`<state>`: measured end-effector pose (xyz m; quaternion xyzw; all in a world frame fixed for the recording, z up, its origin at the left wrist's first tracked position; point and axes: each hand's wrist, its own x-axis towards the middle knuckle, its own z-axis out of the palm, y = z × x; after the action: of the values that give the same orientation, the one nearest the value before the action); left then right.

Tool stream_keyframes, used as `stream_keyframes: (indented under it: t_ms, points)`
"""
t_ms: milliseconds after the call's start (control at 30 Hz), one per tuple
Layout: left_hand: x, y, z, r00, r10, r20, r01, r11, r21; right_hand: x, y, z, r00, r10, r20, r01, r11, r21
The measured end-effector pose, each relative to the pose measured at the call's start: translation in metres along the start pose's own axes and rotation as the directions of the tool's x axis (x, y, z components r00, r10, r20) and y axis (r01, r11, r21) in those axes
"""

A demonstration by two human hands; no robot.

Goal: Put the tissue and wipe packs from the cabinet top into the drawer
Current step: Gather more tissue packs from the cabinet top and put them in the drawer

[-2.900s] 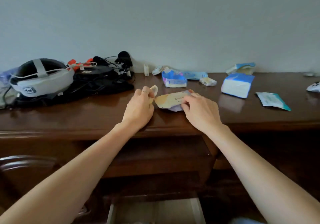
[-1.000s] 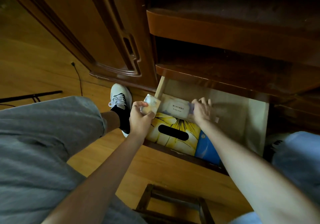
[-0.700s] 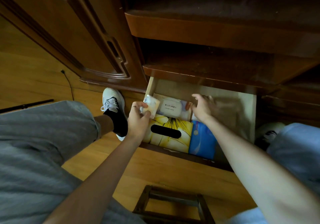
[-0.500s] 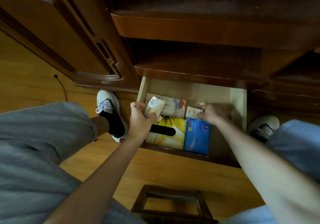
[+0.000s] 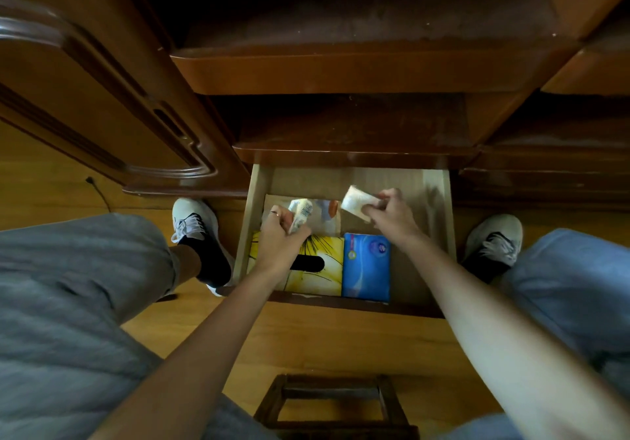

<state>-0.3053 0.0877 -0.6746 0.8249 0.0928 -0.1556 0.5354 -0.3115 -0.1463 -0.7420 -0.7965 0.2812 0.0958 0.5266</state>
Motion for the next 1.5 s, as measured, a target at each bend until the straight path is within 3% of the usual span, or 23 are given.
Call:
stream_keyframes:
  t_ms: [67, 133, 200, 267, 433, 500, 633, 733, 833, 967, 1067, 1167, 1267, 1333, 1400, 1500]
  points:
    - [0.003, 0.000, 0.009, 0.999, -0.046, 0.028, 0.048, 0.995, -0.082, -0.007, -0.007, -0.003, 0.992, 0.053, 0.118, -0.081, 0.968, 0.240]
    - [0.004, 0.000, 0.017, 0.991, -0.117, 0.071, 0.129, 0.973, -0.191, -0.013, -0.012, -0.003, 0.960, 0.098, 0.263, -0.212, 0.868, 0.449]
    - [0.005, -0.003, 0.022, 0.986, -0.145, 0.076, 0.159, 0.964, -0.214, -0.018, -0.016, 0.000, 0.920, 0.100, 0.379, -0.311, 0.776, 0.549]
    - [0.005, -0.001, 0.026, 0.986, -0.165, 0.037, 0.169, 0.955, -0.242, -0.022, -0.018, 0.003, 0.902, 0.086, 0.424, -0.333, 0.764, 0.553]
    - [0.003, 0.011, 0.034, 0.989, -0.148, 0.018, 0.146, 0.941, -0.304, -0.026, -0.022, 0.006, 0.908, 0.011, 0.419, -0.240, 0.833, 0.499]
    - [0.003, 0.013, 0.037, 0.992, -0.116, 0.058, 0.127, 0.955, -0.267, -0.025, -0.023, 0.007, 0.942, 0.028, 0.333, -0.193, 0.860, 0.473]
    - [0.005, 0.006, 0.039, 0.994, -0.039, 0.107, 0.049, 0.994, -0.099, -0.012, -0.014, -0.003, 0.989, 0.097, 0.107, -0.133, 0.904, 0.407]
    - [0.011, -0.009, 0.030, 0.996, 0.006, 0.094, -0.018, 0.991, 0.132, 0.002, 0.001, -0.015, 0.988, 0.142, -0.068, -0.123, 0.966, 0.225]
    - [0.014, -0.028, 0.018, 0.990, 0.042, 0.136, -0.095, 0.905, 0.414, 0.015, 0.014, -0.013, 0.983, 0.151, -0.103, -0.149, 0.988, 0.028]
    - [0.007, -0.046, 0.006, 0.952, 0.077, 0.296, -0.268, 0.678, 0.685, 0.029, 0.022, 0.003, 0.975, 0.220, -0.023, -0.219, 0.975, 0.027]
    - [0.005, -0.050, 0.001, 0.926, 0.108, 0.363, -0.351, 0.603, 0.716, 0.036, 0.027, 0.013, 0.954, 0.278, 0.110, -0.277, 0.961, -0.024]
    - [0.006, -0.050, 0.001, 0.930, 0.104, 0.353, -0.344, 0.591, 0.730, 0.038, 0.028, 0.019, 0.964, 0.229, 0.134, -0.223, 0.973, -0.054]
    - [0.007, -0.048, 0.004, 0.944, 0.105, 0.314, -0.314, 0.588, 0.746, 0.039, 0.023, 0.025, 0.977, 0.211, -0.021, -0.212, 0.969, -0.124]
    - [0.007, -0.046, 0.006, 0.950, 0.109, 0.293, -0.299, 0.590, 0.750, 0.041, 0.025, 0.023, 0.983, 0.095, -0.154, -0.140, 0.941, -0.310]
    - [0.008, -0.046, 0.007, 0.952, 0.110, 0.286, -0.294, 0.585, 0.756, 0.042, 0.032, 0.018, 0.985, 0.006, -0.171, -0.085, 0.883, -0.461]
    - [0.008, -0.046, 0.007, 0.952, 0.107, 0.286, -0.294, 0.576, 0.763, 0.039, 0.043, 0.014, 0.987, 0.038, -0.155, -0.108, 0.875, -0.472]
